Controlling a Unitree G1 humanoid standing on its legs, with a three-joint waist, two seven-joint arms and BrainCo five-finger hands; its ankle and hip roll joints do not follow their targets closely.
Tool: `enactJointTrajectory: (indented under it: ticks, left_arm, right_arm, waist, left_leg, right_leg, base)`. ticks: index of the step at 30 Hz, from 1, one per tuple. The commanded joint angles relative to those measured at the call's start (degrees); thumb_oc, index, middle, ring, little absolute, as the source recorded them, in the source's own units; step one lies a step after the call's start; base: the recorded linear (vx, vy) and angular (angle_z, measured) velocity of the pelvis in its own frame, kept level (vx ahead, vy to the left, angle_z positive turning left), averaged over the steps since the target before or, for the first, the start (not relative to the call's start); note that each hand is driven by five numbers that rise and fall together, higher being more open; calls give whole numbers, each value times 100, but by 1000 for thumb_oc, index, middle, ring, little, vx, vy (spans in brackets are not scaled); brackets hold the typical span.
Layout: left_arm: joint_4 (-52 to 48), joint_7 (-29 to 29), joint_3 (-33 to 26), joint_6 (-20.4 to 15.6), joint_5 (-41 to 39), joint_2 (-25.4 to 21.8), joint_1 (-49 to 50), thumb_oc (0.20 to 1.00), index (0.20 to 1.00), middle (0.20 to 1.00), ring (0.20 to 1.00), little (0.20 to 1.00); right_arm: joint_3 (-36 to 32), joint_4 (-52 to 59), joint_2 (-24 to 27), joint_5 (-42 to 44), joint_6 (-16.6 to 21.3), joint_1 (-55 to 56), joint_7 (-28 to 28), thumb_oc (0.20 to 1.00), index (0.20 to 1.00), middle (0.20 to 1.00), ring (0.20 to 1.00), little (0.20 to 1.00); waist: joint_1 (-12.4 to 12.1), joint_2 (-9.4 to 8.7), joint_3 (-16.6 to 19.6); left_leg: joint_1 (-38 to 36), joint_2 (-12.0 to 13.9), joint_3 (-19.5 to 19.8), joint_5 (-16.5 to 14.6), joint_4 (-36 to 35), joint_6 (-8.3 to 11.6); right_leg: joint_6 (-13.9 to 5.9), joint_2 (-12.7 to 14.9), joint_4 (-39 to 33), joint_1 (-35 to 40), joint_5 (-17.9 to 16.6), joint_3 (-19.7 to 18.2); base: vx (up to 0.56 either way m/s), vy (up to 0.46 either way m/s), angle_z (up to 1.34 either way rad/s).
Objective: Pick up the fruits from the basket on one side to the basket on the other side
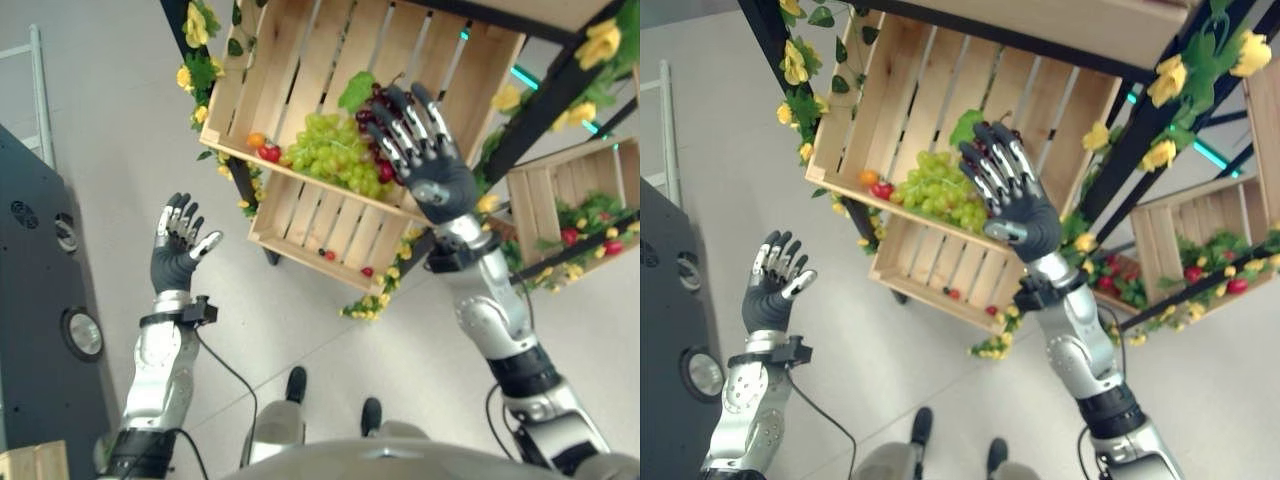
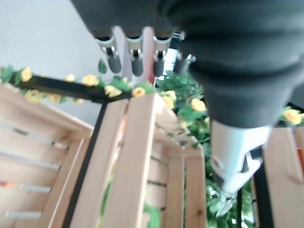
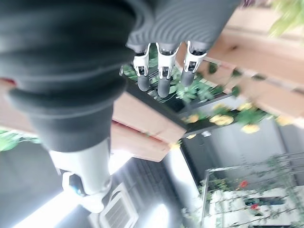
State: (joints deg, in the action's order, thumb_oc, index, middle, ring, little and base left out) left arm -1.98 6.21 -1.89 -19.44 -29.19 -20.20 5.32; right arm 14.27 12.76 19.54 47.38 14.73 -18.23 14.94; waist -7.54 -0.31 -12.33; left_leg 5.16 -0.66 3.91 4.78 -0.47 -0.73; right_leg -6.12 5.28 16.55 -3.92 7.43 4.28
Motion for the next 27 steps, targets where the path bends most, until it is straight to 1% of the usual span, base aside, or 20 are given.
enactJointTrajectory:
  ticks: [1,2,3,5,7,9,10,12,13,14,15,16,17,19,21,22,23,24,25,27]
  left_arm:
    - [20,-9,-93,-354,237,-402,-14,1000,1000,1000,1000,1000]
    - [13,-2,-61,-346,252,-395,-40,1000,1000,1000,1000,1000]
    - [66,5,-13,-336,257,-390,-53,1000,1000,1000,1000,1000]
    - [59,79,-53,-325,264,-297,-19,1000,1000,1000,1000,1000]
    - [19,93,-68,-328,242,-249,27,1000,1000,1000,1000,1000]
    - [57,96,18,-291,145,-121,47,1000,1000,1000,1000,1000]
    - [57,96,18,-291,145,-121,47,1000,1000,1000,1000,1000]
    - [54,67,63,-276,138,-74,51,1000,1000,1000,1000,1000]
    - [108,56,107,-269,110,-34,21,1000,1000,1000,1000,1000]
    - [114,53,150,-261,111,-19,-25,1000,1000,1000,1000,1000]
    - [114,53,150,-261,111,-16,-29,1000,1000,1000,1000,1000]
    - [173,34,171,-247,105,-12,-85,1000,1000,1000,1000,1000]
    - [144,-21,193,-236,152,-20,-94,1000,1000,1000,1000,1000]
    - [93,-60,177,-252,145,-10,-70,1000,1000,1000,1000,1000]
    - [88,-74,204,-246,118,15,-98,1000,1000,1000,1000,1000]
    - [88,-74,205,-245,118,16,-100,1000,1000,1000,1000,1000]
    - [48,-99,219,-239,110,21,-82,1000,1000,1000,1000,1000]
    - [45,-100,222,-238,109,22,-73,1000,1000,1000,1000,1000]
    - [51,-42,206,-246,139,17,-61,1000,1000,1000,1000,1000]
    - [67,68,189,-238,228,12,-83,1000,1000,1000,1000,1000]
  right_arm:
    - [-87,476,-175,-162,376,-32,-7,1000,1000,1000,1000,1000]
    - [-77,491,-179,-174,392,-20,-26,1000,1000,1000,1000,1000]
    - [-42,495,-180,-181,406,-63,-38,1000,1000,1000,1000,1000]
    - [12,479,-185,-69,386,-118,-16,1000,1000,1000,1000,1000]
    - [44,450,-179,-26,384,-156,-43,1000,1000,1000,1000,1000]
    - [104,470,-68,64,352,-165,-85,1000,1000,1000,1000,1000]
    - [104,470,-68,64,352,-165,-85,1000,1000,1000,1000,1000]
    - [6,521,79,109,356,-108,-104,1000,1000,1000,1000,1000]
    - [-61,527,112,142,379,-70,-117,1000,1000,1000,1000,1000]
    - [-109,530,149,137,398,-57,-145,1000,1000,1000,1000,1000]
    - [-110,529,153,137,398,-61,-145,1000,1000,1000,1000,1000]
    - [-123,558,194,104,419,-74,-161,1000,1000,1000,1000,1000]
    - [-105,547,199,105,410,-67,-192,1000,1000,1000,1000,1000]
    - [-128,575,227,79,417,23,-201,1000,1000,1000,1000,1000]
    - [-194,536,241,96,432,129,-215,1000,1000,1000,1000,1000]
    - [-196,536,242,96,432,127,-215,1000,1000,1000,1000,1000]
    - [-301,443,250,-4,480,288,-329,1000,1000,1000,1000,1000]
    - [-299,448,251,-7,478,299,-331,1000,1000,1000,1000,1000]
    - [-400,287,201,-55,532,493,-470,1000,1000,1000,1000,1000]
    - [-521,81,151,-241,639,689,-778,1000,1000,1000,1000,1000]
  waist:
    - [-170,-312,706]
    - [-217,-360,762]
    - [-252,-363,762]
    - [-316,-338,785]
    - [-326,-311,779]
    - [-361,-109,675]
    - [-361,-109,675]
    - [-283,35,508]
    - [-216,52,451]
    - [-92,7,360]
    - [-100,27,367]
    - [-7,-5,348]
    - [54,-99,333]
    - [171,-217,375]
    - [279,-299,419]
    - [288,-297,425]
    - [388,-257,545]
    - [392,-249,536]
    - [520,-175,618]
    - [650,-68,707]
  left_leg:
    - [307,-344,427,-354,299,-36]
    - [421,-421,503,-296,335,-12]
    - [489,-456,599,-220,345,18]
    - [704,-471,715,-15,336,128]
    - [770,-454,711,53,311,172]
    - [983,-361,815,467,193,411]
    - [983,-361,815,467,193,411]
    - [1195,-368,900,572,126,631]
    - [1255,-337,738,518,138,650]
    - [1330,-287,324,441,300,638]
    - [1351,-267,327,448,308,641]
    - [1356,-134,13,342,559,585]
    - [1197,-122,100,161,1011,565]
    - [1016,-130,302,-228,1461,578]
    - [722,141,450,-449,1872,605]
    - [734,140,460,-426,1859,607]
    - [239,521,596,-454,1616,668]
    - [201,533,603,-454,1585,675]
    - [-235,913,668,-453,1368,787]
    - [-596,1181,706,-495,1081,888]
  right_leg:
    - [-242,-149,582,310,-173,-596]
    - [-205,-209,431,517,-74,-784]
    - [-73,-217,248,581,130,-860]
    - [103,-368,-222,833,537,-807]
    - [115,-348,-393,871,555,-719]
    - [305,-627,-743,952,667,-699]
    - [305,-627,-743,952,667,-699]
    - [455,-799,-946,951,610,-674]
    - [478,-806,-989,943,564,-608]
    - [475,-741,-1000,937,527,-470]
    - [475,-761,-1012,923,500,-475]
    - [470,-719,-1028,839,406,-391]
    - [451,-587,-1104,742,260,-272]
    - [423,-403,-1207,621,86,-150]
    - [400,-223,-1193,515,-6,-29]
    - [400,-224,-1201,506,-24,-20]
    - [325,-112,-1214,396,-89,118]
    - [331,-122,-1213,421,-80,127]
    - [245,-8,-1162,312,-144,222]
    - [123,145,-1092,130,-254,304]
  base:
    - [-52,-83,72]
    - [-81,-88,82]
    - [-104,-75,71]
    - [-193,-128,57]
    - [-194,-120,62]
    - [-247,-153,46]
    - [-194,-94,7]
    - [-323,-140,21]
    - [-371,-124,102]
    - [-208,-44,123]
    - [-239,-22,106]
    - [-351,-17,43]
    - [-457,-27,37]
    - [-360,14,53]
    - [-229,67,39]
    - [-200,136,68]
    - [-107,90,76]
    - [-226,243,89]
    - [-177,253,62]
    - [-216,345,45]
